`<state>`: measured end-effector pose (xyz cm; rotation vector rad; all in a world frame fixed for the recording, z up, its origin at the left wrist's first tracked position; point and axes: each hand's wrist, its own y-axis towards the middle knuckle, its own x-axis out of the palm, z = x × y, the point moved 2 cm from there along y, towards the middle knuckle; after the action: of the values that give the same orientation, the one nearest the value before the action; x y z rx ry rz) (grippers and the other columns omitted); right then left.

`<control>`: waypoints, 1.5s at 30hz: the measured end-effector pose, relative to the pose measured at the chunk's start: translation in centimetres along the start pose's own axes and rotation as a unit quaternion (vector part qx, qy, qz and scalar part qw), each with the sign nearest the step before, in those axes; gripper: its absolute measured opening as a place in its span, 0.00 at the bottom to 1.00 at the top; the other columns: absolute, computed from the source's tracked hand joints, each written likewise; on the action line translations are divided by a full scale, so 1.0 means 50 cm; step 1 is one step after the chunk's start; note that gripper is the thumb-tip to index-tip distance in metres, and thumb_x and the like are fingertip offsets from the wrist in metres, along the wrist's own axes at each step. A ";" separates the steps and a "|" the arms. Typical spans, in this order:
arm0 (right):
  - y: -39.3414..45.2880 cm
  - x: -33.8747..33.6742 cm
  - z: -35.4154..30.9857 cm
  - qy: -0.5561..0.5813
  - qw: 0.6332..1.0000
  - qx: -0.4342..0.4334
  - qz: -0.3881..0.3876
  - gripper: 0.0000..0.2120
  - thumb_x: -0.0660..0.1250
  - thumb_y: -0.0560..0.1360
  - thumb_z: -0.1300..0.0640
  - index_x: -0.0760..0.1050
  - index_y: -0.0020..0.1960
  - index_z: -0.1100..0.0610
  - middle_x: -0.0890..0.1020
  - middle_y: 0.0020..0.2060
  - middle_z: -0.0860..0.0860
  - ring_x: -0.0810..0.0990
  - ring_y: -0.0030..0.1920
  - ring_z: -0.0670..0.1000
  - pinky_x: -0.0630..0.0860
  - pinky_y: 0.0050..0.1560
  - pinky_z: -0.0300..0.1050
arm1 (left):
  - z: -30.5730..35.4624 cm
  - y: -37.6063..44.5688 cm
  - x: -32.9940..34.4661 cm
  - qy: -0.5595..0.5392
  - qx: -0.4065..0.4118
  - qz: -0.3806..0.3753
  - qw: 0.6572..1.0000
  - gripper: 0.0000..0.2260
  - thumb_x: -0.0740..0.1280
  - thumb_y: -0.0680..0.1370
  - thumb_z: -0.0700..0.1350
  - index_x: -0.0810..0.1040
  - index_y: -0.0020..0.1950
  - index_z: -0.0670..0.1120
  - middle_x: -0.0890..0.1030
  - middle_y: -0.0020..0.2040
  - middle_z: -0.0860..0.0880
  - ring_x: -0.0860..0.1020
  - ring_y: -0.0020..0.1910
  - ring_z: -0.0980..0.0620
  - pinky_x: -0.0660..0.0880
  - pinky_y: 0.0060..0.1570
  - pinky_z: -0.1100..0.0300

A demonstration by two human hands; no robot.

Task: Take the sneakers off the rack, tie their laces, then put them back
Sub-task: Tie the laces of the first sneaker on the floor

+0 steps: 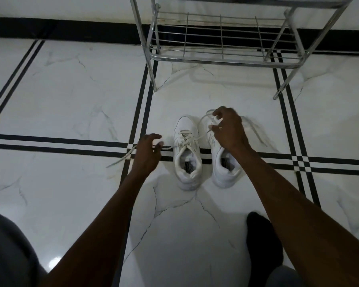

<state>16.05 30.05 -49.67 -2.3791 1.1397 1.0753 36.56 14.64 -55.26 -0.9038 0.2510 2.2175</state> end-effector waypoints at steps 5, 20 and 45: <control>-0.020 0.054 -0.014 -0.058 0.971 -0.039 -0.231 0.07 0.72 0.74 0.62 0.84 0.51 0.57 0.86 0.48 0.54 0.83 0.49 0.52 0.78 0.50 0.44 | 0.039 0.000 0.052 -0.064 0.014 -0.082 0.994 0.04 0.69 0.80 0.40 0.80 0.54 0.45 0.78 0.55 0.47 0.81 0.55 0.45 0.82 0.51 0.52; -0.063 0.093 0.000 -0.245 0.942 -0.136 -0.184 0.05 0.64 0.72 0.68 0.76 0.47 0.63 0.81 0.43 0.60 0.78 0.47 0.61 0.70 0.40 0.49 | 0.034 -0.029 0.023 0.342 0.064 -0.017 0.937 0.15 0.66 0.73 0.34 0.74 0.59 0.45 0.84 0.39 0.47 0.82 0.49 0.41 0.59 0.70 0.39; -0.086 0.107 -0.003 -0.223 0.957 -0.041 -0.180 0.06 0.65 0.74 0.65 0.82 0.43 0.62 0.84 0.39 0.57 0.83 0.42 0.56 0.76 0.40 0.46 | 0.017 -0.037 0.028 -0.030 -0.034 0.028 0.999 0.05 0.70 0.76 0.39 0.85 0.43 0.39 0.86 0.36 0.44 0.84 0.37 0.46 0.81 0.41 0.49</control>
<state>21.59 29.85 -53.72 -2.1245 0.4937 1.4395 36.66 17.10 -55.42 -0.8742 0.1755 2.3136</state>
